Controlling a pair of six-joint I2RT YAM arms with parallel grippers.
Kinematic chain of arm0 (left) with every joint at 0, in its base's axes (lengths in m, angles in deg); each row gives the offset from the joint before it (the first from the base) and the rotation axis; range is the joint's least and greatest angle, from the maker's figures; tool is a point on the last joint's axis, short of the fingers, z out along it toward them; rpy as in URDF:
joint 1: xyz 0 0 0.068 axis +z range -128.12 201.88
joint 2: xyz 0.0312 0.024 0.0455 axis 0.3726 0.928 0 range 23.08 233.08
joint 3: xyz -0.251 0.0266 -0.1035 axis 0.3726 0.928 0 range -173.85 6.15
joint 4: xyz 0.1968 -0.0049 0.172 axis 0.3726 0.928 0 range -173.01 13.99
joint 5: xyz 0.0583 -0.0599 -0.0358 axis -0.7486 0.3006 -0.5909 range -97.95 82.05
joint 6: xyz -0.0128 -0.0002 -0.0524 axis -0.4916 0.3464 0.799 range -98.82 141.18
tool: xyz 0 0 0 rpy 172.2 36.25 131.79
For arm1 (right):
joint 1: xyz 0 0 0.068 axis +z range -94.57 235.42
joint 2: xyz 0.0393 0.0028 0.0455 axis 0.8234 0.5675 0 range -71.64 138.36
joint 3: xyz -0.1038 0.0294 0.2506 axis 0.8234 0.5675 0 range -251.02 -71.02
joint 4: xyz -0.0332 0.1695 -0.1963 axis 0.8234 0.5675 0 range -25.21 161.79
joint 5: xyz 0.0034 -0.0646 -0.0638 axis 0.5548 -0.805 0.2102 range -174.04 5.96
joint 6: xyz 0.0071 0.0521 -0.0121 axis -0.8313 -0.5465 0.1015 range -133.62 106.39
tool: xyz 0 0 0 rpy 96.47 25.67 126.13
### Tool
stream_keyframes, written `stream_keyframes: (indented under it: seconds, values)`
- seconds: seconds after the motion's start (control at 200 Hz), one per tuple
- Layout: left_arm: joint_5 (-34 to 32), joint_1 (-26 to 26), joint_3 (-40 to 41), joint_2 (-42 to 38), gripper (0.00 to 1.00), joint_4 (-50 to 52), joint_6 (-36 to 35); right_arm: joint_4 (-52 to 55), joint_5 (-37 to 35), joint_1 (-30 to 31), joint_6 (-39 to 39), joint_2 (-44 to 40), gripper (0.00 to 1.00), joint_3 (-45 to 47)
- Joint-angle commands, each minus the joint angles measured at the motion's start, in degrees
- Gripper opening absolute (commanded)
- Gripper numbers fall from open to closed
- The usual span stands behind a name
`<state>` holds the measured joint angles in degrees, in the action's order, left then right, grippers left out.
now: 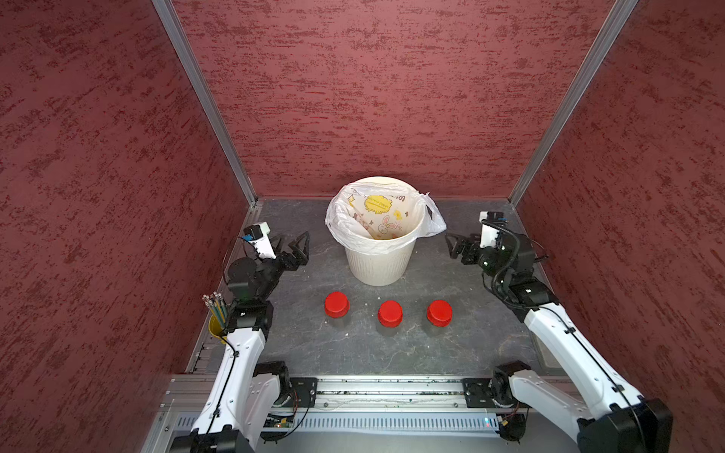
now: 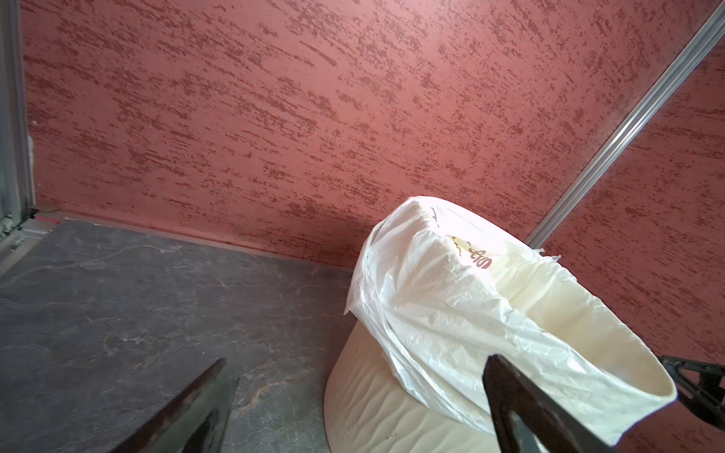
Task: Empty moldy tea leaves from jars
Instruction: Pick up the jar from the center of the board.
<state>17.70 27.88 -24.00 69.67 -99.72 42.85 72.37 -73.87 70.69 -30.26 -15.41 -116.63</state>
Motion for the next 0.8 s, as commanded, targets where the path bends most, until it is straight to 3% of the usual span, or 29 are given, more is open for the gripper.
stream_keyframes:
  seconds: [0.0,0.18,0.396,0.796]
  values:
    - [3.6,-0.64,-0.85,1.23,1.0,-0.82,1.72,9.98,-2.33,5.28,-0.1,-0.61,0.99,-1.52]
    - [4.28,-0.89,-0.94,1.7,1.0,-1.56,2.39,16.36,-11.97,17.51,0.24,1.32,0.99,-3.97]
    - [4.24,-0.94,-0.18,0.19,1.0,-0.42,2.18,18.05,-12.57,26.71,-1.22,1.64,0.97,-4.17]
    - [4.36,-0.97,0.03,-0.72,1.0,-0.51,2.85,16.15,-19.96,41.38,-2.34,7.5,0.93,-5.02]
